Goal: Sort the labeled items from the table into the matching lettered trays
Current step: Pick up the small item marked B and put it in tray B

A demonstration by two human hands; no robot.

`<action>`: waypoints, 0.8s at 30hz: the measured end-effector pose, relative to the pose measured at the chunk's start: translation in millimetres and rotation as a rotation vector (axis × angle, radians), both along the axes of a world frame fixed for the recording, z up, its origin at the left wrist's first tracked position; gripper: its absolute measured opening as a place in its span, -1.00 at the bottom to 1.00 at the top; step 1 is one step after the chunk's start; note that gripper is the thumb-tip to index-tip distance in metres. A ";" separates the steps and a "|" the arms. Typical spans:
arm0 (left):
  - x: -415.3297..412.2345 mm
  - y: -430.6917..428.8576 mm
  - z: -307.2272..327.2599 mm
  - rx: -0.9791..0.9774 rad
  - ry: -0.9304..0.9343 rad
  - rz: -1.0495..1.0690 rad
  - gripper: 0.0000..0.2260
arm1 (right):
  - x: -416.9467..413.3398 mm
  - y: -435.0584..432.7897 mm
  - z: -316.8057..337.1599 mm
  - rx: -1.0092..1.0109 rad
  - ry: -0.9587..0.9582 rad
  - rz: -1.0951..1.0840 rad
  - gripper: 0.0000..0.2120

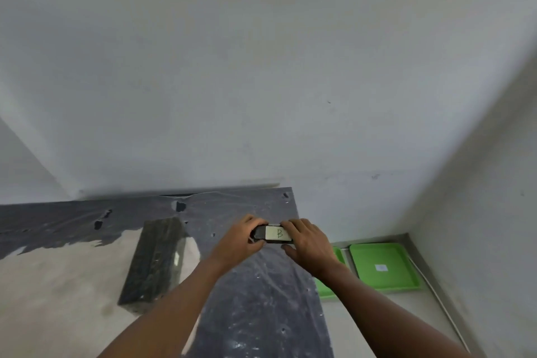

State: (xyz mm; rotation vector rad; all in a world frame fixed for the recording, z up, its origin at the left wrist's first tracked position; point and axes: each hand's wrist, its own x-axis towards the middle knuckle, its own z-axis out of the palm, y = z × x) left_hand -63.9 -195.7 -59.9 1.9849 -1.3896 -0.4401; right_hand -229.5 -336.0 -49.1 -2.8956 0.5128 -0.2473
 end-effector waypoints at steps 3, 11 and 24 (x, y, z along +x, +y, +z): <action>-54.1 -40.0 -0.4 -0.003 0.010 0.011 -0.64 | -49.1 -37.5 -3.2 0.002 0.016 -0.020 -0.55; -191.3 -123.3 -16.4 0.157 -0.015 0.046 -0.45 | -187.2 -131.4 -11.2 -0.017 0.139 -0.031 -0.58; -271.9 -256.1 -59.5 0.354 -0.176 -0.002 -0.51 | -290.6 -267.1 -39.9 0.034 0.232 -0.174 -0.57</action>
